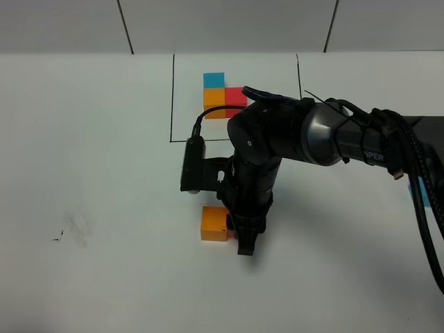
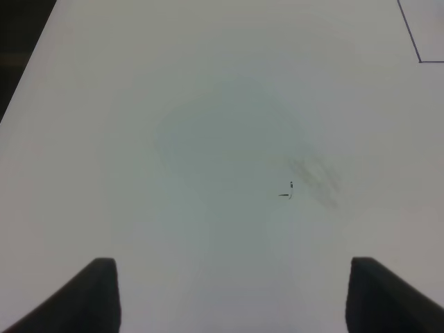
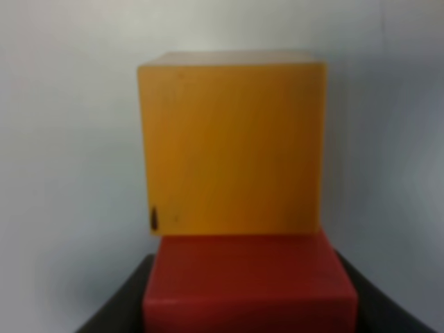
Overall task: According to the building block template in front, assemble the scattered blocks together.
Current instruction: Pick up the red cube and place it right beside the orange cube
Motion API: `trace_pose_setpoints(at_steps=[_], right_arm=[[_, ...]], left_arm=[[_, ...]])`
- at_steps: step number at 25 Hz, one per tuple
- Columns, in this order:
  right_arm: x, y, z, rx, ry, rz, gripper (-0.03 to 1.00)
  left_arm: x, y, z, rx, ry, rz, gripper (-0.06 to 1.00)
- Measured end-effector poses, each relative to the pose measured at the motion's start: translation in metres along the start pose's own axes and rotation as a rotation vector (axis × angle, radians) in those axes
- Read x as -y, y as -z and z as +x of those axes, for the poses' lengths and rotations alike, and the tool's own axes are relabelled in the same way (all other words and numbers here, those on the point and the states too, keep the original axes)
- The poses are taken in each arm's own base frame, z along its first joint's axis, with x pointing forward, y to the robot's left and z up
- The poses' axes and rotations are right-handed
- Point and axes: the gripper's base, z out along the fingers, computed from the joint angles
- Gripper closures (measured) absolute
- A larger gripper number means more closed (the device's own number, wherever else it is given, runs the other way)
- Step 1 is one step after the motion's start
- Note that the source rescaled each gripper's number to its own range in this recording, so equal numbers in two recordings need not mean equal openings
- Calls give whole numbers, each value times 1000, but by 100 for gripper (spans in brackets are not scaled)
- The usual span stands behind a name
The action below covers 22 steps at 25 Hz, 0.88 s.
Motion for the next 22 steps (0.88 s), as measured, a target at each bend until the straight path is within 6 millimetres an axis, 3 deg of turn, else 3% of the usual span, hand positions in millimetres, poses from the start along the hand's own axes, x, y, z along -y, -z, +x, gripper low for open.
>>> trace_pose_setpoints(at_steps=[22], right_arm=[[2,-19,1,-25,36,1,54]], left_arm=[[0,0,0,0,0,0,27]])
